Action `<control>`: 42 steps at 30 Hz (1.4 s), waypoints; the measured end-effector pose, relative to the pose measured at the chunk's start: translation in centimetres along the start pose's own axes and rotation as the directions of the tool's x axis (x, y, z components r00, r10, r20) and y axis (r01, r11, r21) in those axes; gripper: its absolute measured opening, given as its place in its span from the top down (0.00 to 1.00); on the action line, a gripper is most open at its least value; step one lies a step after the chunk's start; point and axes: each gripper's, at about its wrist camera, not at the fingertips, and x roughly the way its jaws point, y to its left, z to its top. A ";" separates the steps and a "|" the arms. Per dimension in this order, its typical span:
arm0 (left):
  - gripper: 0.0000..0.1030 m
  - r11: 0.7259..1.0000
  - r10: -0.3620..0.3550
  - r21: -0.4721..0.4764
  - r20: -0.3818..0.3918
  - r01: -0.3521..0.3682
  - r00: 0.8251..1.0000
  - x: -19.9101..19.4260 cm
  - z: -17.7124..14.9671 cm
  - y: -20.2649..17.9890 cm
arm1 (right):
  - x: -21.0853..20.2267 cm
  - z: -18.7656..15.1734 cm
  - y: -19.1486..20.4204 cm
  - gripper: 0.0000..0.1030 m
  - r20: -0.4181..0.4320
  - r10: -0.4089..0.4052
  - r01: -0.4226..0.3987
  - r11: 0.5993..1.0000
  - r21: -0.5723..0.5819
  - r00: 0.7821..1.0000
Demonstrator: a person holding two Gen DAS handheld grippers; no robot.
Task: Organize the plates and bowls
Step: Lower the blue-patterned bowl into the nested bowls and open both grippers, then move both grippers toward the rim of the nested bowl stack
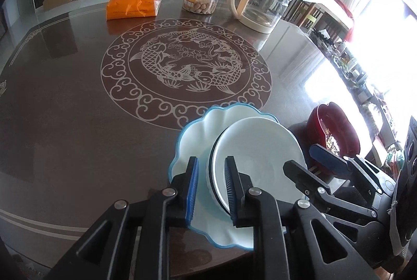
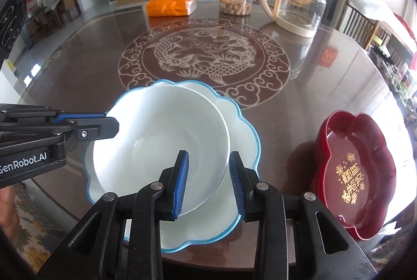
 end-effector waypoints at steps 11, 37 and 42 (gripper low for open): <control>0.15 0.992 0.107 0.044 0.253 -0.122 0.962 -5.5 -3.2 -1.4 | -9.0 -3.3 -2.5 0.31 0.295 -0.138 0.075 0.973 0.216 0.945; 0.15 0.990 0.124 0.046 0.179 -0.135 0.976 -4.4 -6.8 -1.8 | -7.1 -7.9 -4.0 0.31 0.175 -0.107 0.049 0.950 0.309 0.979; 0.15 0.989 0.135 0.038 0.175 -0.143 0.975 -4.2 -6.8 -1.3 | -7.0 -8.1 -3.9 0.31 0.174 -0.111 0.054 0.951 0.305 0.978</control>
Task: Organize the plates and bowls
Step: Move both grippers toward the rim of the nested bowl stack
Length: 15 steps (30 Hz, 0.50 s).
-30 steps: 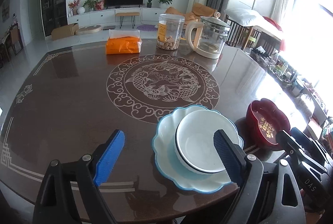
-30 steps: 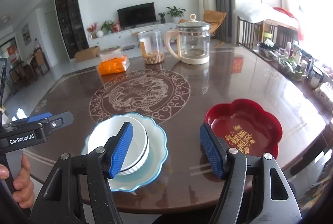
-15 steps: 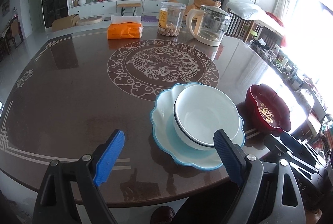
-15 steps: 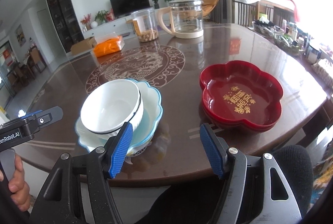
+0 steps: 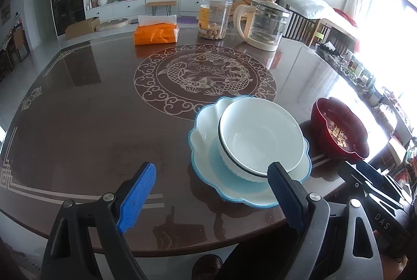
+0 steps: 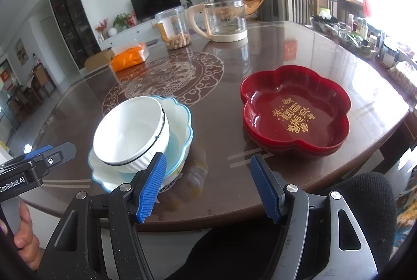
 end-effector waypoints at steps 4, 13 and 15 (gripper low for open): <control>0.15 1.000 0.010 -0.023 -0.001 -0.010 1.000 0.2 -0.1 0.8 | -0.2 -0.3 -0.1 0.31 0.029 -0.016 0.017 1.000 -0.009 0.999; 0.15 0.998 0.022 -0.064 -0.015 -0.023 1.000 1.0 0.0 2.2 | 0.1 -0.6 -0.4 0.31 0.030 -0.015 0.015 1.000 -0.004 0.999; 0.15 0.997 0.022 -0.069 -0.015 -0.023 1.000 1.2 0.1 2.3 | 0.0 -0.7 -0.3 0.31 0.036 -0.014 0.014 1.000 -0.011 0.999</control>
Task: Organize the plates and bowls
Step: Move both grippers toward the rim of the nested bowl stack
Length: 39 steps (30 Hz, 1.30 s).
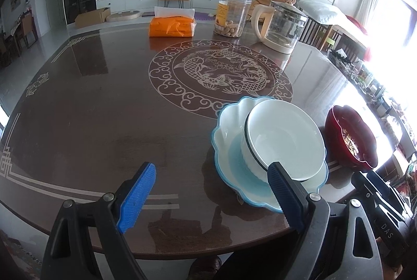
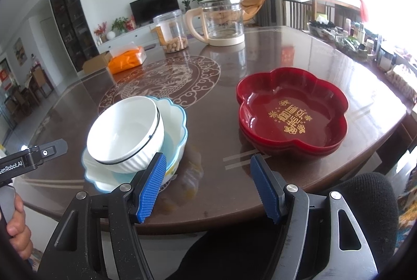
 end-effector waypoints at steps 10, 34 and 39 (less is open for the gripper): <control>0.15 1.000 -0.002 -0.018 -0.022 0.002 1.000 1.0 0.0 0.5 | 0.5 -0.3 0.2 0.31 -0.005 0.016 -0.016 1.000 -0.010 1.000; 0.15 0.999 0.007 -0.040 -0.044 -0.009 0.999 2.1 0.1 0.8 | 1.1 -0.4 -0.4 0.31 -0.022 0.027 -0.026 1.000 0.008 0.999; 0.15 0.999 0.007 -0.045 -0.040 -0.009 0.999 2.0 0.1 0.9 | 1.2 -0.5 -0.3 0.31 -0.027 0.026 -0.026 1.000 0.003 0.999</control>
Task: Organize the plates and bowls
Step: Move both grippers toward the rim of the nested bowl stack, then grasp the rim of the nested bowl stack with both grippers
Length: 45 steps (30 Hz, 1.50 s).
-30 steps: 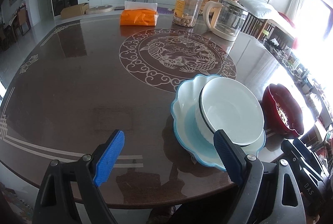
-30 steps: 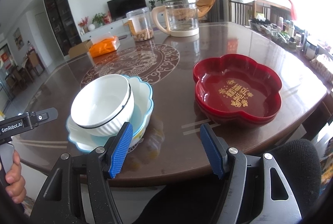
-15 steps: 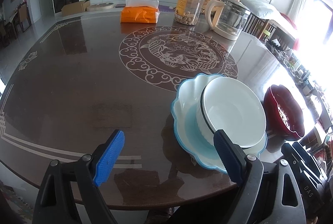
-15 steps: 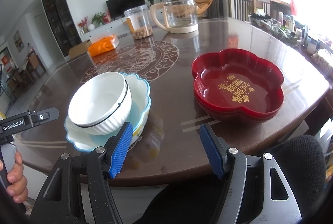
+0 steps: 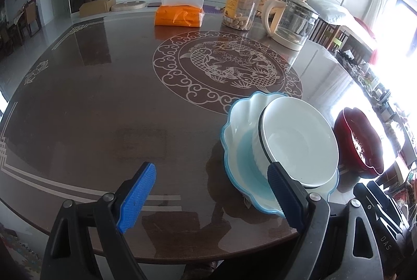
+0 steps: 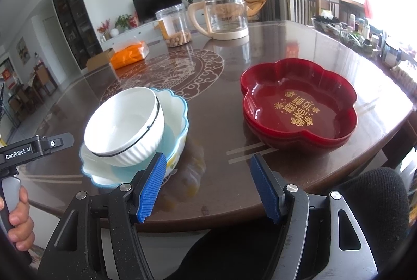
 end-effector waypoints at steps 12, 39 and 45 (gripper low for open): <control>0.15 1.000 0.002 -0.005 -0.002 -0.002 1.000 -0.1 0.0 0.4 | 0.0 -0.1 -0.1 0.31 0.005 -0.002 0.002 1.000 0.003 1.000; 0.16 0.993 -0.101 0.053 -0.069 0.105 0.992 1.4 -0.4 0.8 | -0.8 2.5 -2.0 0.32 0.030 0.042 -0.044 0.998 0.054 0.999; 0.35 0.995 -0.099 0.022 -0.076 0.101 0.992 2.5 -0.4 1.0 | 0.6 3.6 -0.1 0.45 -0.020 0.076 -0.077 0.996 -0.043 0.997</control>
